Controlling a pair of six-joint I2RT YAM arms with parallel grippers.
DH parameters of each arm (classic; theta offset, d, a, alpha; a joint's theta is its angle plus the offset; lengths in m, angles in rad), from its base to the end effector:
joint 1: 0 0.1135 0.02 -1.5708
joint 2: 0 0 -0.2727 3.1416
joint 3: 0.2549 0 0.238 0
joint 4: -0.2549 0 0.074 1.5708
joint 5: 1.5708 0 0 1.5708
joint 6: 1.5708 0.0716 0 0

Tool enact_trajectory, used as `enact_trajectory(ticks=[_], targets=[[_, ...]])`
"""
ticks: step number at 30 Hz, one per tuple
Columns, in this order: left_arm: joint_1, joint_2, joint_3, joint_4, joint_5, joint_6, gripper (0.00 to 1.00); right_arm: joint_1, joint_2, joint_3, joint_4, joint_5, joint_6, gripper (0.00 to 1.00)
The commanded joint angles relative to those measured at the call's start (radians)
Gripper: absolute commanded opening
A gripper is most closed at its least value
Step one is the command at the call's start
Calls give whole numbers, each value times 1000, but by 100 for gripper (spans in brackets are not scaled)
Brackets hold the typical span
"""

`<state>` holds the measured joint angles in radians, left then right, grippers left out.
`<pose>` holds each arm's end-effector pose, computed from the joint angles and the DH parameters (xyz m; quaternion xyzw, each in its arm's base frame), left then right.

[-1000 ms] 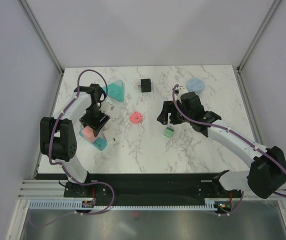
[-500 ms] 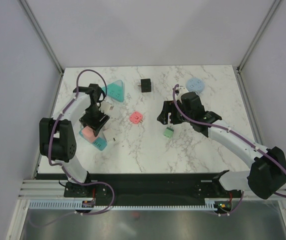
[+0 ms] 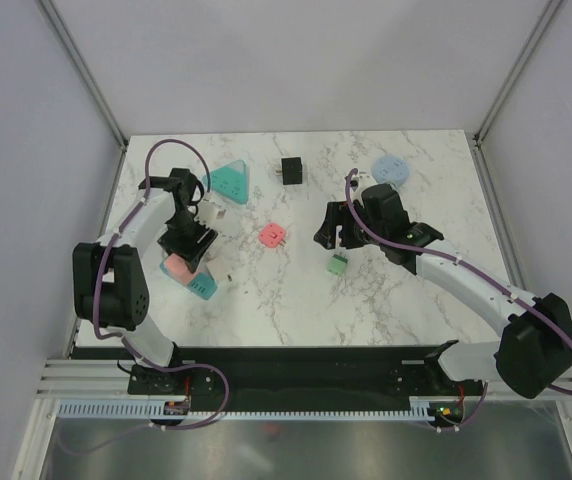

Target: Insert the plug

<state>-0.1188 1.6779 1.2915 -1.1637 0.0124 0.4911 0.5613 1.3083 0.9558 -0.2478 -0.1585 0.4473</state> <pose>0.2860 -0.0350 0.2079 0.3003 0.9538 -0.0042 0.0113 0.2526 0.1722 0.2719 -0.0871 0.8782 0.2860 0.3732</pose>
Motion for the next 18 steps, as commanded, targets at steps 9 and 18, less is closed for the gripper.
enact_trajectory(ticks=[9,18], targets=[[10,-41,-60,82,127,124,2,9,-18,32,19,-3,-12,79],[10,-20,-74,105,135,112,2,6,-23,32,19,-7,-10,79]])
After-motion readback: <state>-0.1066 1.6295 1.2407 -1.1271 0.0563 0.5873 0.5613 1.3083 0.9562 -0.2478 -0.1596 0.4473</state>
